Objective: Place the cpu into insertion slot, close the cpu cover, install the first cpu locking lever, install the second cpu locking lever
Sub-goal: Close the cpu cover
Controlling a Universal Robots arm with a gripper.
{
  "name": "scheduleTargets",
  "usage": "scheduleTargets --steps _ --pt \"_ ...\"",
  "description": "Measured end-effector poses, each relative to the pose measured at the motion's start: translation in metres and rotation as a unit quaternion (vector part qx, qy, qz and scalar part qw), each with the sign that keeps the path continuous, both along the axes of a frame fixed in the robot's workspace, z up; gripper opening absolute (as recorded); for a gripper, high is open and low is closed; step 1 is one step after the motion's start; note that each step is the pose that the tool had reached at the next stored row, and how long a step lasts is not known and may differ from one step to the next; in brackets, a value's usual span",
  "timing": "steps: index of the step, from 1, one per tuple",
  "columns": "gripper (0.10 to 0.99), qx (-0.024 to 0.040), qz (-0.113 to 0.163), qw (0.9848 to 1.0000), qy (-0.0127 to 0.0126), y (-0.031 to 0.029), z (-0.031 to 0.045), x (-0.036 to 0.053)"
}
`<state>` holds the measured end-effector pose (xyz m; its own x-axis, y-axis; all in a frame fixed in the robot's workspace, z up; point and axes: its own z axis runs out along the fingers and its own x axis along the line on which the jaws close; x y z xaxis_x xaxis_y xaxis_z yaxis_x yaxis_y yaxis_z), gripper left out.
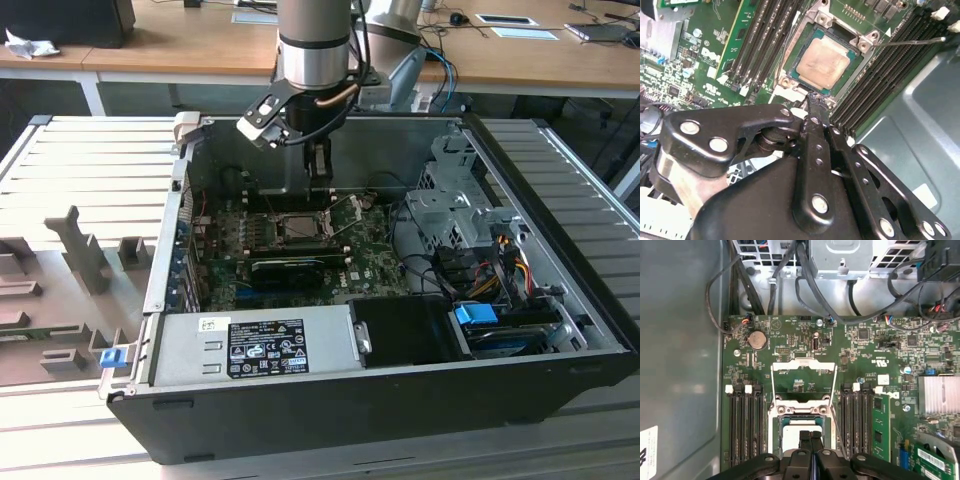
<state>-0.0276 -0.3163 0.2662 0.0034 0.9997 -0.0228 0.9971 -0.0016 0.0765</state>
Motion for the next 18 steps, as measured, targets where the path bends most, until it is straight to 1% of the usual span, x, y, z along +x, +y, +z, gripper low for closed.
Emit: scheduleTargets --steps 2,4,6,8,10,12,14,16,18 --pt "0.106 0.0 0.0 1.0 0.0 0.0 0.0037 0.0" --pt "0.106 0.0001 0.0 1.0 0.0 0.0 0.0044 0.0021" --pt "0.106 0.0001 0.0 1.0 0.0001 0.0 0.0044 0.0073" --pt "0.106 0.0 0.0 1.0 0.0001 0.0 0.0044 0.0159" --pt "0.106 0.0 0.0 1.0 0.0001 0.0 0.0044 0.0202" --pt "0.106 0.0 0.0 1.0 0.0001 0.0 0.0042 0.0265" --pt "0.106 0.0 0.0 1.0 0.0001 0.0 0.0036 0.0325" --pt "0.106 0.0 0.0 1.0 0.0002 0.0 0.002 0.041" --pt "0.106 0.0 0.0 1.0 0.0001 0.0 0.0013 0.0454"
